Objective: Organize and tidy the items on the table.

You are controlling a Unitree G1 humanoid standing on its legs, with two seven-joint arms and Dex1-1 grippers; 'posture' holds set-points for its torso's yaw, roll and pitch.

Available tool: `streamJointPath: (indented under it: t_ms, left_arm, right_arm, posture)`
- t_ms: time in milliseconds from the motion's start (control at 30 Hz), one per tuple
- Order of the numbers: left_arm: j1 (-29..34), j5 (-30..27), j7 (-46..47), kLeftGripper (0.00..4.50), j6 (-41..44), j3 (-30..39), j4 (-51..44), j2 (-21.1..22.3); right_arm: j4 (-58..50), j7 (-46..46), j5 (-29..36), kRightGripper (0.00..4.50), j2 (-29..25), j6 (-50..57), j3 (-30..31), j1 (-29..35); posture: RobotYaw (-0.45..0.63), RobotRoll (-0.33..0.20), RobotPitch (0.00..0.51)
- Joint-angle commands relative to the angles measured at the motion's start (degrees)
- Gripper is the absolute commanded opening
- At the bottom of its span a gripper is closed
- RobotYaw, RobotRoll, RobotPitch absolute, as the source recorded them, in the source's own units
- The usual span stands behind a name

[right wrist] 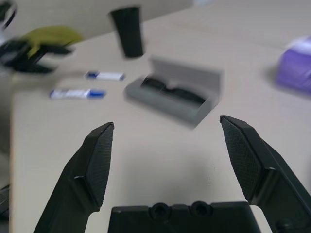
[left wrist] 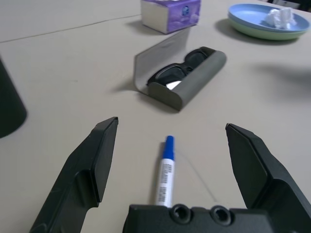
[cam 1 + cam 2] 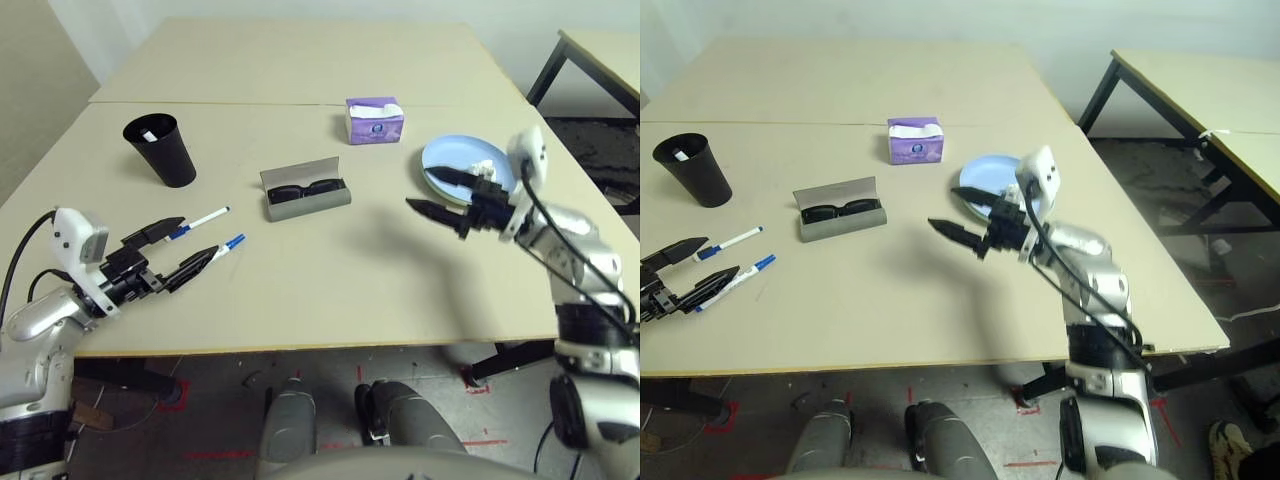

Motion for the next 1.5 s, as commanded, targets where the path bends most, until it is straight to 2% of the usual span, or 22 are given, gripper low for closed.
streamJointPath:
  t_ms: [33, 167, 300, 533, 567, 633, 967, 1000, 1267, 1500]
  left_arm:
    - [-0.1, 0.6, 0.3, 4.50, 0.7, -0.1, 0.5, 0.5]
    - [-0.2, 1.0, 1.2, 4.50, 0.9, -0.2, 0.3, 0.4]
    - [-0.6, 1.3, 2.6, 4.50, 1.1, -0.2, 0.2, 0.1]
    - [-4.8, 3.8, 6.3, 4.50, 1.3, -2.2, 3.4, -0.5]
    - [-5.8, 4.3, 6.8, 4.10, 1.1, -2.6, 4.3, -0.7]
    - [-7.8, 5.4, 7.8, 3.66, 0.6, -3.3, 6.1, -1.1]
    - [-21.4, 11.6, 13.4, 0.23, -2.6, -7.7, 20.6, -4.1]
    - [-22.9, 12.2, 13.6, 0.03, -3.0, -8.5, 22.3, -4.5]
    - [-32.3, 16.4, 14.1, 0.03, -7.6, -12.9, 35.4, -7.8]
    - [-37.7, 19.4, 15.7, 0.03, -12.0, -14.7, 44.6, -10.3]
  right_arm:
    - [1.7, 3.0, 0.3, 4.46, -0.2, -7.4, 2.2, 3.6]
    - [6.4, 3.9, -0.1, 4.46, 0.0, -14.6, 2.7, 5.6]
    - [12.8, 0.8, -0.6, 4.46, 0.1, -21.4, 0.6, 4.5]
    - [15.8, -2.6, 0.4, 4.46, -0.9, -25.4, -1.3, 4.7]
    - [15.5, -2.8, 0.5, 4.50, -1.0, -25.5, -1.2, 5.1]
    - [14.7, -3.5, 0.7, 4.50, -0.8, -25.5, -1.1, 5.8]
    - [11.0, -6.3, 1.1, 4.50, -0.3, -25.7, -0.5, 9.5]
    - [10.7, -6.5, 1.1, 4.50, -0.3, -25.7, -0.4, 9.7]
    - [8.6, -7.9, 1.0, 4.50, -0.7, -25.3, -0.1, 10.9]
    - [7.5, -8.6, 1.1, 4.50, -1.2, -25.1, 0.0, 11.6]
  posture:
    - [0.06, 0.000, 0.170]
    - [0.07, 0.000, 0.167]
    - [0.08, 0.000, 0.168]
    - [0.06, 0.000, 0.168]
    - [0.05, 0.000, 0.167]
    - [0.05, 0.000, 0.166]
    - [0.00, 0.000, 0.157]
    - [0.00, 0.000, 0.156]
    - [-0.03, 0.000, 0.152]
    - [-0.06, 0.000, 0.144]
